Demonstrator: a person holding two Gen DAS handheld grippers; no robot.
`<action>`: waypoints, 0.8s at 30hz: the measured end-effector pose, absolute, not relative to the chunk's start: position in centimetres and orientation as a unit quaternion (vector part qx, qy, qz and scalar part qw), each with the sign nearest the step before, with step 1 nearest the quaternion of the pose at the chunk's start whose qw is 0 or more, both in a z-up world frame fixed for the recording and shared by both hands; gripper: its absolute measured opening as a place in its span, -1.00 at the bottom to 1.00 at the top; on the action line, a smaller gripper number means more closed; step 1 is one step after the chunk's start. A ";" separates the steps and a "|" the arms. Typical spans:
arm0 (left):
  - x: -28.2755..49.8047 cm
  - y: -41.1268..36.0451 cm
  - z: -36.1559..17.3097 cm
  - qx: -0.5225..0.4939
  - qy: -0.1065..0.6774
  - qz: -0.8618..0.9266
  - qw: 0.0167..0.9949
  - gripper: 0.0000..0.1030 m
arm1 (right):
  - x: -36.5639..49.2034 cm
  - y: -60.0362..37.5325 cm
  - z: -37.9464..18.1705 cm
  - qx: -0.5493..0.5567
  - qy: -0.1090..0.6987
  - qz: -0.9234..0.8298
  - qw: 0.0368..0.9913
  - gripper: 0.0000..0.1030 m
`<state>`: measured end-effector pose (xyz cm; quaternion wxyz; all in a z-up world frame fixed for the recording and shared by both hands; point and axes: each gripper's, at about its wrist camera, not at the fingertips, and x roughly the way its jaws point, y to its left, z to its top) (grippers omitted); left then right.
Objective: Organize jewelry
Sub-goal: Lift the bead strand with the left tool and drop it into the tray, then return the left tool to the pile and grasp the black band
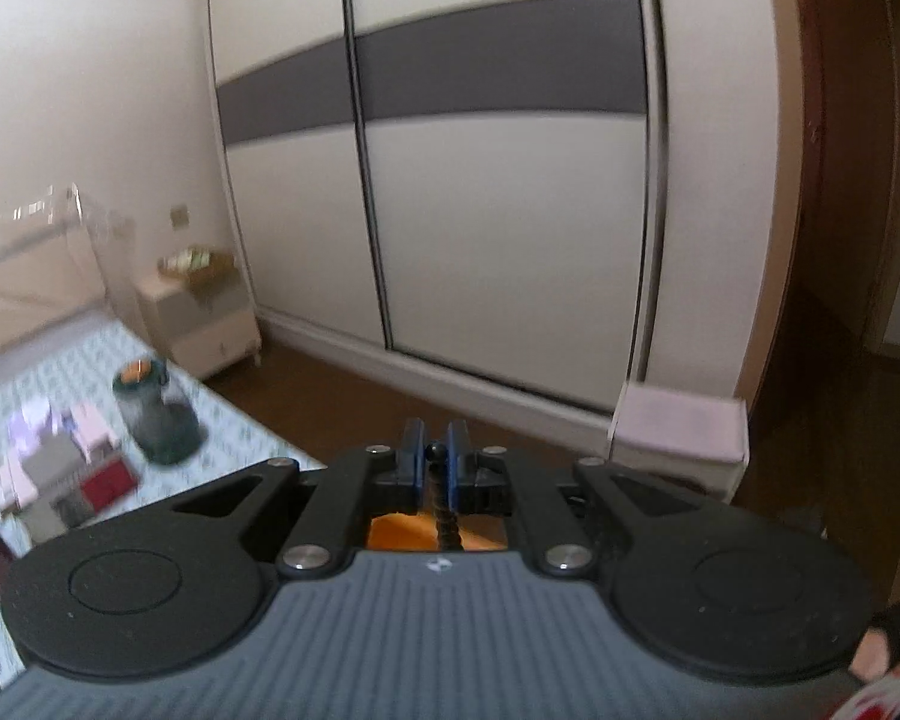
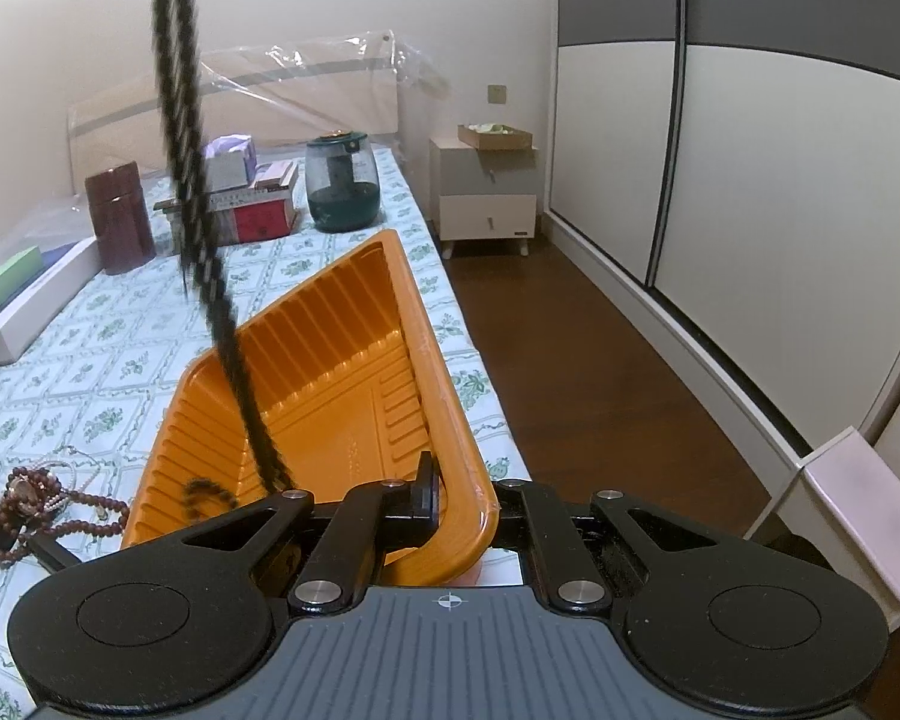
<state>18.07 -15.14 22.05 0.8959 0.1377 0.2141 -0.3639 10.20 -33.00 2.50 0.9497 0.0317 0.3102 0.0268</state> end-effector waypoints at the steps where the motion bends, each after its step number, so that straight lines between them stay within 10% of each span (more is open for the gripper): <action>1: 18.3 -15.1 21.3 0.139 0.222 -0.362 0.895 -0.88 | 10.3 -33.1 2.6 0.032 0.310 0.027 0.950 -0.85; 24: 18.5 -8.3 14.9 0.111 0.281 -0.283 0.910 -0.47 | 10.1 -32.9 2.4 0.032 0.311 0.026 0.950 -0.86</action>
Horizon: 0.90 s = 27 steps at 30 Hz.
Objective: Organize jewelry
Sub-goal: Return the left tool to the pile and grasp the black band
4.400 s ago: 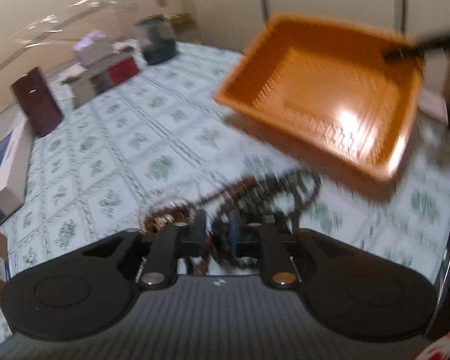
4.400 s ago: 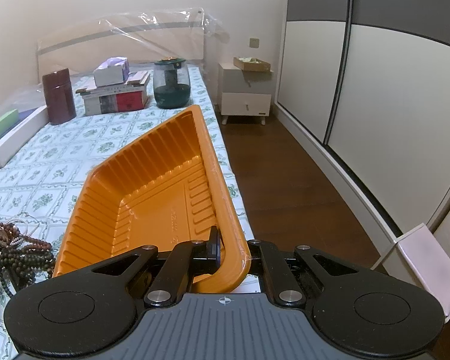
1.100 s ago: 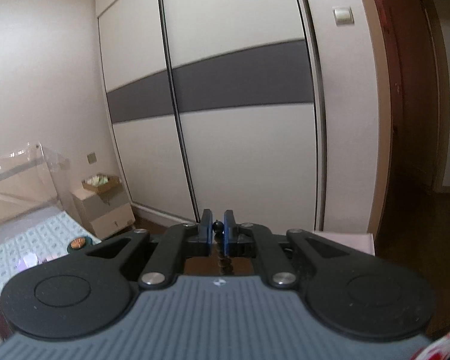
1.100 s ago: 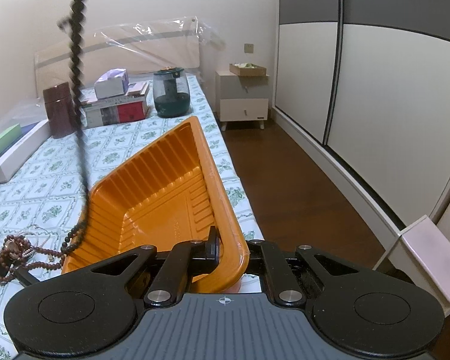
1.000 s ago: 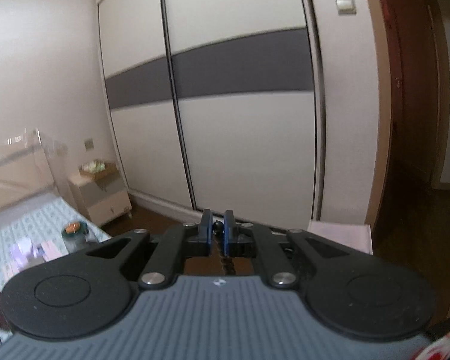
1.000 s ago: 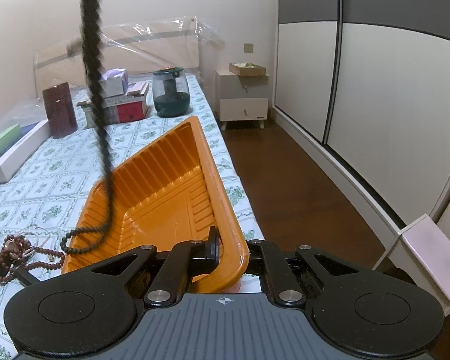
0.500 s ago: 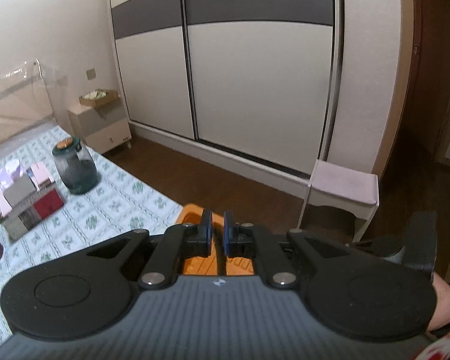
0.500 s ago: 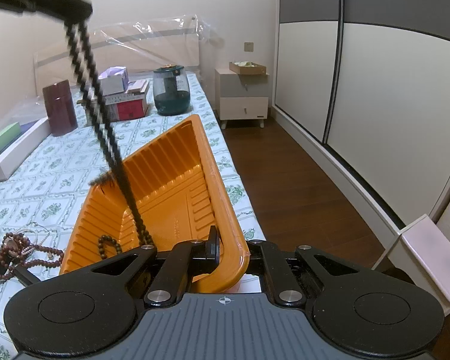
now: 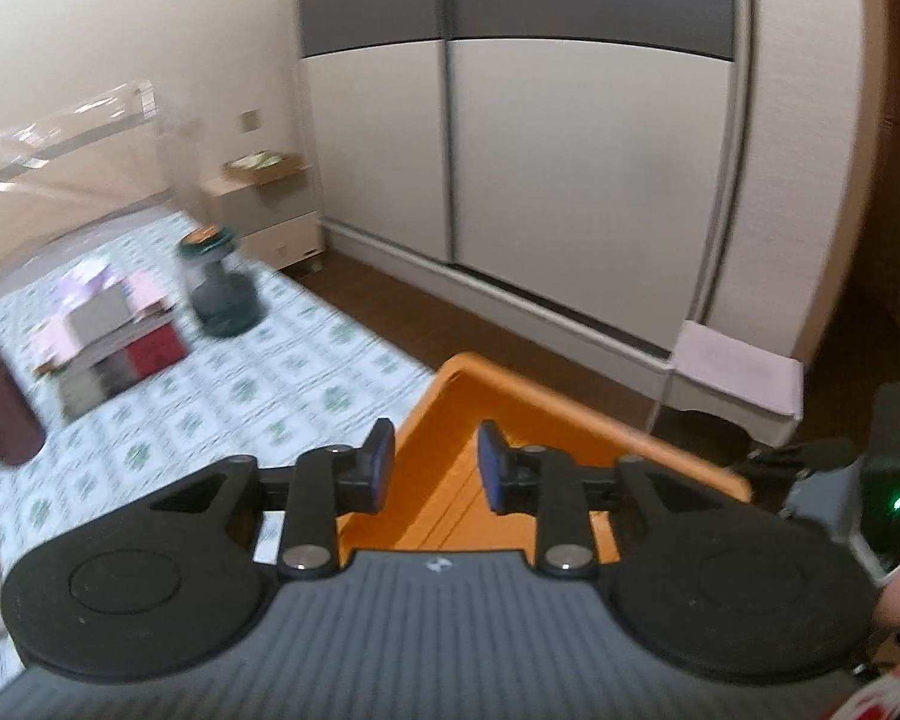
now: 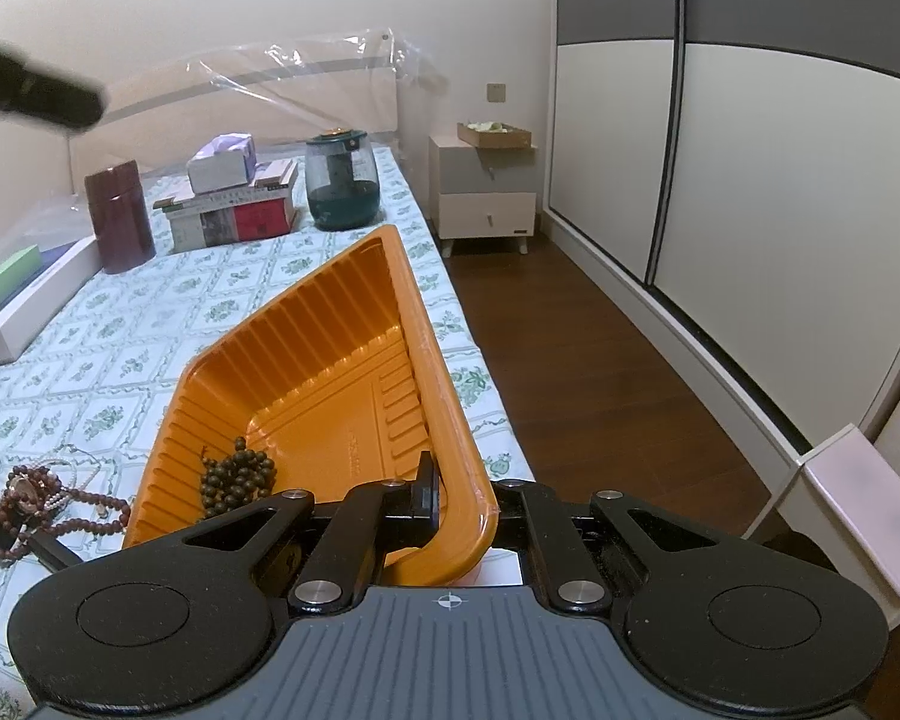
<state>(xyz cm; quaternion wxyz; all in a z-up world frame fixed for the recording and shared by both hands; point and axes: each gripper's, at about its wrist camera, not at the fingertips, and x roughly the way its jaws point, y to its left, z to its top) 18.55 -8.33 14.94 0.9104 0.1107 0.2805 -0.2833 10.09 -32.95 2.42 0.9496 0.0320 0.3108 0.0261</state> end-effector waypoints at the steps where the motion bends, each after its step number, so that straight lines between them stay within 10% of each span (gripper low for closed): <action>1: 18.5 -7.5 14.4 0.106 0.285 -0.275 0.912 -0.46 | 10.1 -33.0 2.4 0.032 0.311 0.026 0.950 -0.86; 6: 17.4 -2.7 11.2 0.080 0.308 -0.206 0.925 -0.37 | 10.0 -32.9 2.5 0.032 0.310 0.027 0.950 -0.86; 19: 10.5 2.8 1.7 -0.005 0.317 -0.105 0.943 0.75 | 10.0 -32.8 2.3 0.028 0.312 0.025 0.949 -0.86; 27: 8.3 0.6 -3.7 -0.004 0.331 -0.115 0.936 0.79 | 10.1 -32.8 2.1 0.025 0.314 0.023 0.949 -0.86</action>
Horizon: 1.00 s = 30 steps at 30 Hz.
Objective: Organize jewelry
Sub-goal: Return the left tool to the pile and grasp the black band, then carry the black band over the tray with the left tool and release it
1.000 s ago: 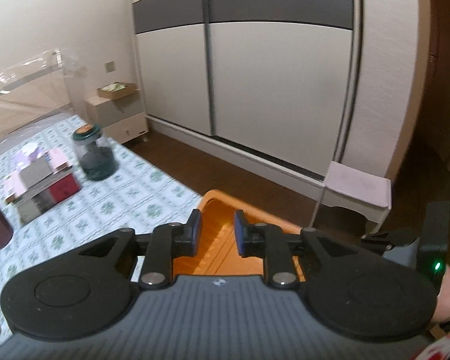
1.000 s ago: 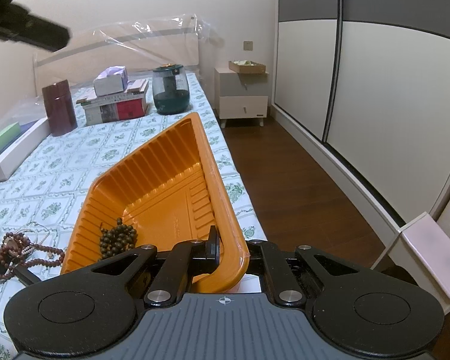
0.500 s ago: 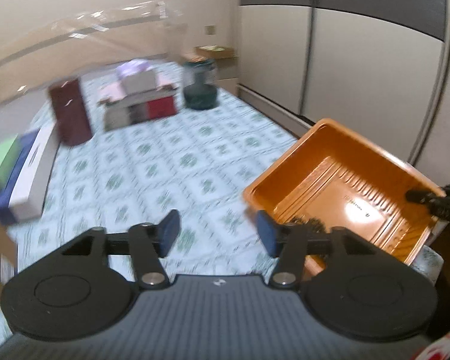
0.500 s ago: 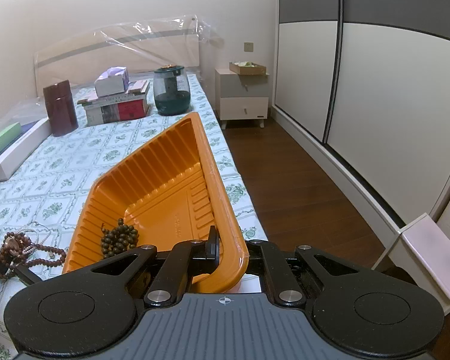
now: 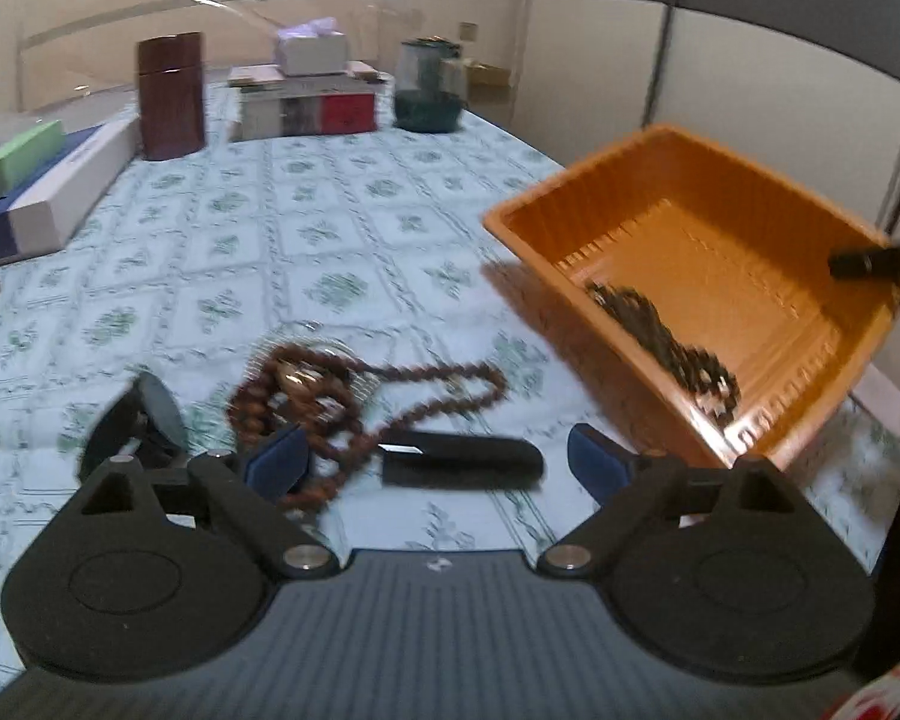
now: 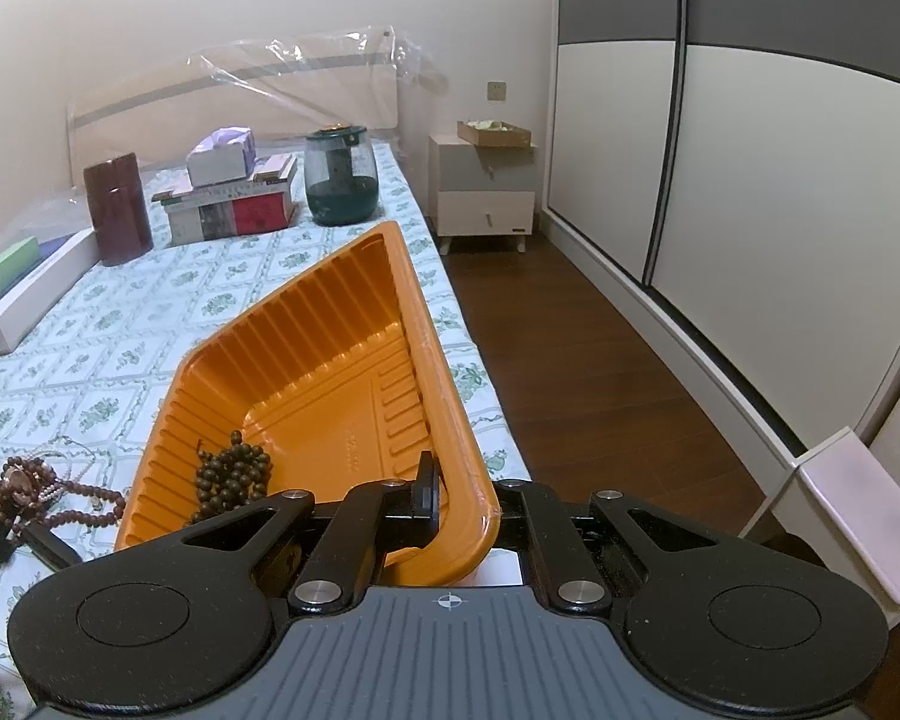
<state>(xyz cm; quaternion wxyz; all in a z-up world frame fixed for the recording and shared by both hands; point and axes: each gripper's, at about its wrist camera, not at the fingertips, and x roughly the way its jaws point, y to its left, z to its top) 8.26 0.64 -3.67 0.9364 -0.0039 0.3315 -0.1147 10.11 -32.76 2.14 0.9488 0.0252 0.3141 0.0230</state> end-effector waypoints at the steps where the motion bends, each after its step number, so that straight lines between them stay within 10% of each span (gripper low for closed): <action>1: 8.1 0.2 -3.9 0.004 0.329 -0.120 0.936 0.79 | 10.1 -32.8 2.1 0.026 0.315 0.023 0.949 -0.86; 30: 10.6 -1.7 -7.3 0.039 0.357 -0.111 0.927 0.44 | 10.1 -32.8 1.7 0.025 0.314 0.021 0.949 -0.86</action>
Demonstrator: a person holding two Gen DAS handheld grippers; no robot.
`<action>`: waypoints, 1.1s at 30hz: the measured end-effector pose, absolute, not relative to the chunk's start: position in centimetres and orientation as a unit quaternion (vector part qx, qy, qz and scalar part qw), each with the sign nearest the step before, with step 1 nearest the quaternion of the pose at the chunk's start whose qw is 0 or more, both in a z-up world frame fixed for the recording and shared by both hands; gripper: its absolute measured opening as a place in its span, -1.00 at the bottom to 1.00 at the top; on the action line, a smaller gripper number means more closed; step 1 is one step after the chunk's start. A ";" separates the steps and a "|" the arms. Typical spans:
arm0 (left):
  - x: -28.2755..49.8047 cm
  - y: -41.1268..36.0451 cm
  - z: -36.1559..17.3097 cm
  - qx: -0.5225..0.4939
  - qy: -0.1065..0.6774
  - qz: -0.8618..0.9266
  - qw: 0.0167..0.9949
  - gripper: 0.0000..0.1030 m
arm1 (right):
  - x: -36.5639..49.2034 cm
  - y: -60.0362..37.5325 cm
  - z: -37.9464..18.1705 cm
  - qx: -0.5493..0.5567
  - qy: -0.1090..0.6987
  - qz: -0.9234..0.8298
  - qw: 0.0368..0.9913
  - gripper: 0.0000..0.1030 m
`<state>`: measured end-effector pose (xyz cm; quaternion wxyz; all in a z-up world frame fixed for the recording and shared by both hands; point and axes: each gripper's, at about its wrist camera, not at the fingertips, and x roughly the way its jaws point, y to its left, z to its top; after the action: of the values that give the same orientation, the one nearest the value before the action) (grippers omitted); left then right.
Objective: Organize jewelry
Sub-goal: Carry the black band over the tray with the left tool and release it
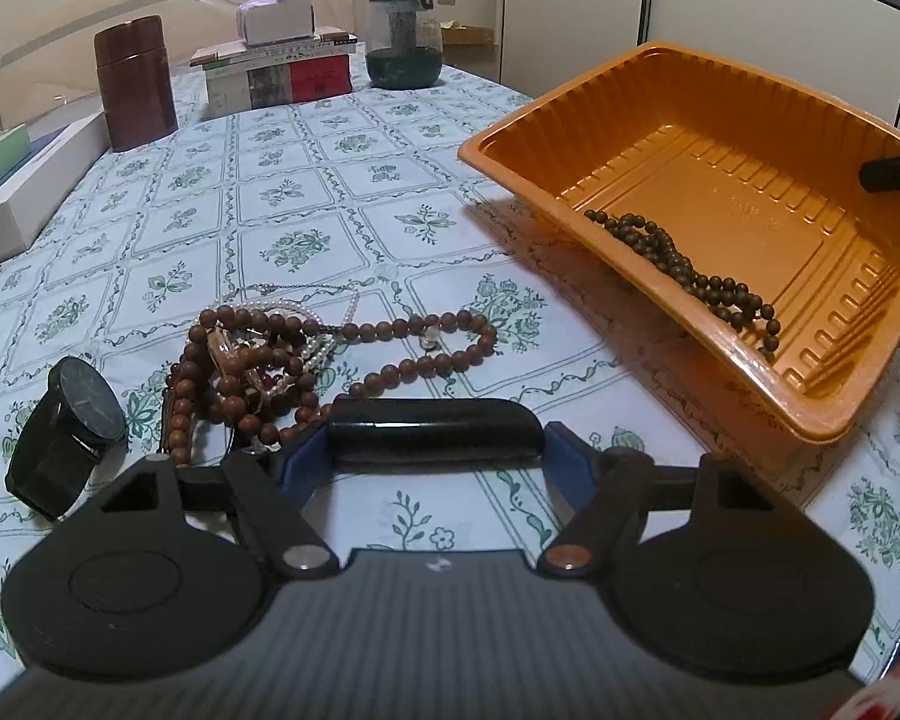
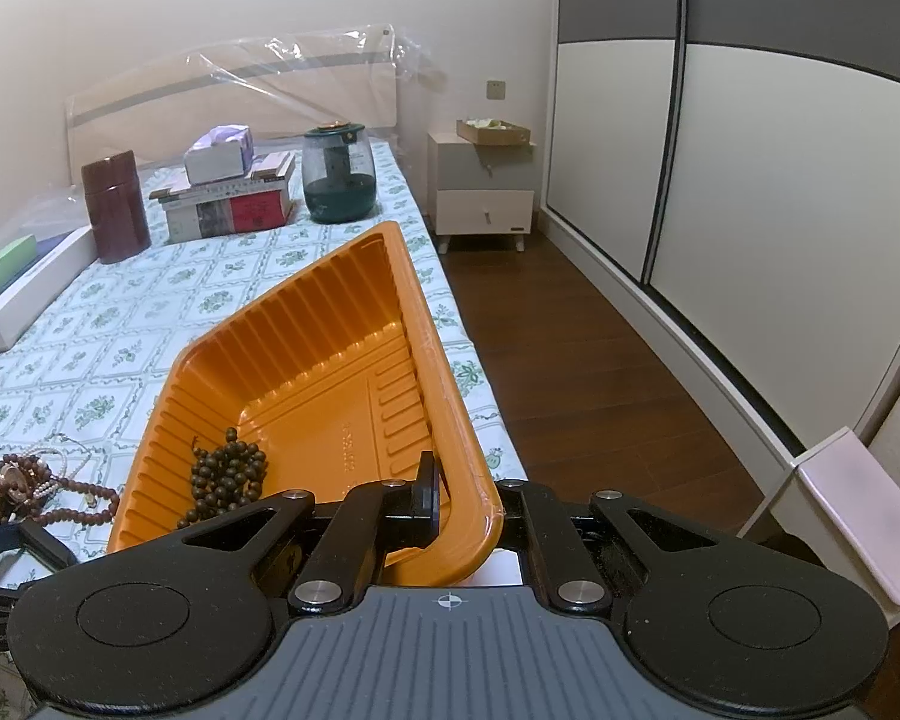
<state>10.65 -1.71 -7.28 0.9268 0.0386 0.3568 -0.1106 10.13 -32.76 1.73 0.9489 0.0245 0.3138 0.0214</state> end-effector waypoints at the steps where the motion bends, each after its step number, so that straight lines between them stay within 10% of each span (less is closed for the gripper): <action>1: 10.6 -1.7 -7.2 0.036 0.357 -0.111 0.927 0.43 | 10.1 -32.8 1.7 0.024 0.314 0.022 0.949 -0.86; 33: 11.4 -9.6 -0.7 0.013 0.303 -0.266 0.915 0.44 | 9.9 -32.8 1.9 0.027 0.311 0.021 0.950 -0.86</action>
<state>11.43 -9.55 -0.73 0.9149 0.0127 0.3034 -0.2659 9.89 -32.84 1.89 0.9497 0.0271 0.3113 0.0213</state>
